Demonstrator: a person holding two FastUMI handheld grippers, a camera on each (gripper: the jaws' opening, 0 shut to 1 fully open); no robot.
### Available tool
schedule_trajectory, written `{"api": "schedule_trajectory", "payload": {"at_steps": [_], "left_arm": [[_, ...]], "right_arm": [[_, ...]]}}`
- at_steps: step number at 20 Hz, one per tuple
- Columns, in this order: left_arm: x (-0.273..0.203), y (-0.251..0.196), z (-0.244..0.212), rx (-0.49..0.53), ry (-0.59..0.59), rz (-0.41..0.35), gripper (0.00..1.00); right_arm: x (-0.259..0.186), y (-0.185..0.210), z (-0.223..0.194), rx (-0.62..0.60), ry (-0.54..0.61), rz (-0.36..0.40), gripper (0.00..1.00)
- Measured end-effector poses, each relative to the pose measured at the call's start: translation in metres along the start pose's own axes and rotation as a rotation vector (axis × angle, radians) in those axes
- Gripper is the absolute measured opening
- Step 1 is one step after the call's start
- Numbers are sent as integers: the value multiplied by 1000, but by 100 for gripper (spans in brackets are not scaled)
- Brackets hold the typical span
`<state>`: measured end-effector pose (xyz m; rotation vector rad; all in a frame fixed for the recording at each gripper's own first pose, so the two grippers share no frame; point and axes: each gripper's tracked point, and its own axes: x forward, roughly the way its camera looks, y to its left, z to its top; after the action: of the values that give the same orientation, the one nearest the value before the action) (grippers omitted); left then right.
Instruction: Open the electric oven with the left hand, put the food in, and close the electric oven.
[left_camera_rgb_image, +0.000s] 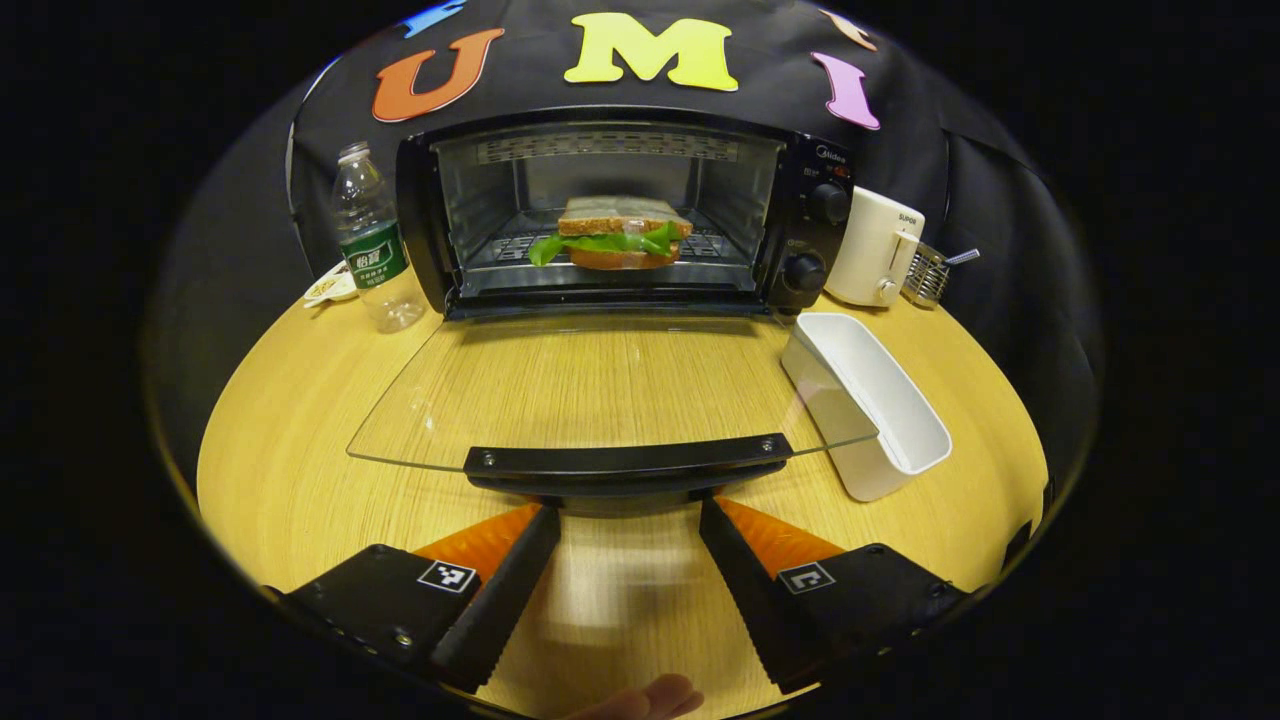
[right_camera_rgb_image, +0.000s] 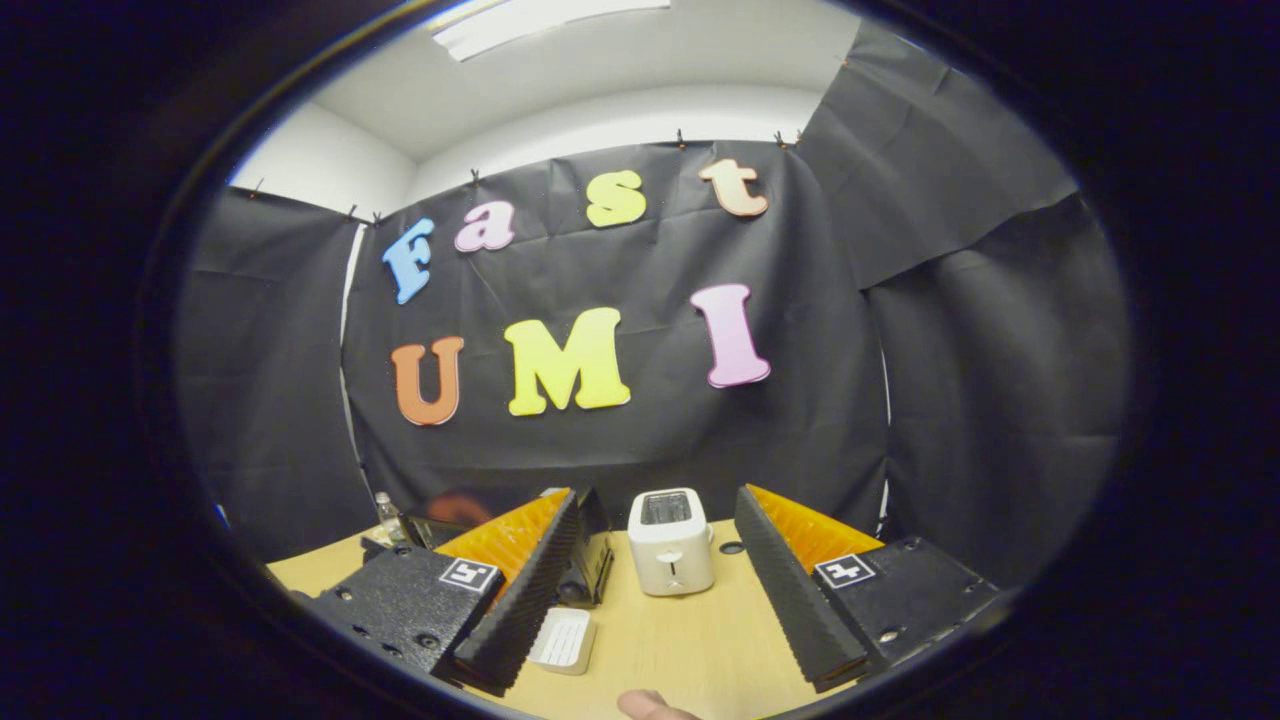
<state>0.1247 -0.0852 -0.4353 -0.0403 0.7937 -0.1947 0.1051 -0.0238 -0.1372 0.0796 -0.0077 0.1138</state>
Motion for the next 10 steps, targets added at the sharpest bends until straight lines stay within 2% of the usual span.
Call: {"api": "schedule_trajectory", "payload": {"at_steps": [7, 8, 9, 10], "left_arm": [[-6, -1, 9, 1, -15, 13, 94], [-8, -1, 14, 4, -24, 12, 94], [-10, -1, 18, 7, -36, 9, 94], [-12, -1, 24, 7, -49, 6, 94]], "right_arm": [[0, -4, -8, 4, 31, -13, 100], [0, -6, -8, 9, 31, -17, 89], [-1, -8, -9, 12, 29, -21, 89], [-2, -9, -9, 15, 28, -25, 100]]}}
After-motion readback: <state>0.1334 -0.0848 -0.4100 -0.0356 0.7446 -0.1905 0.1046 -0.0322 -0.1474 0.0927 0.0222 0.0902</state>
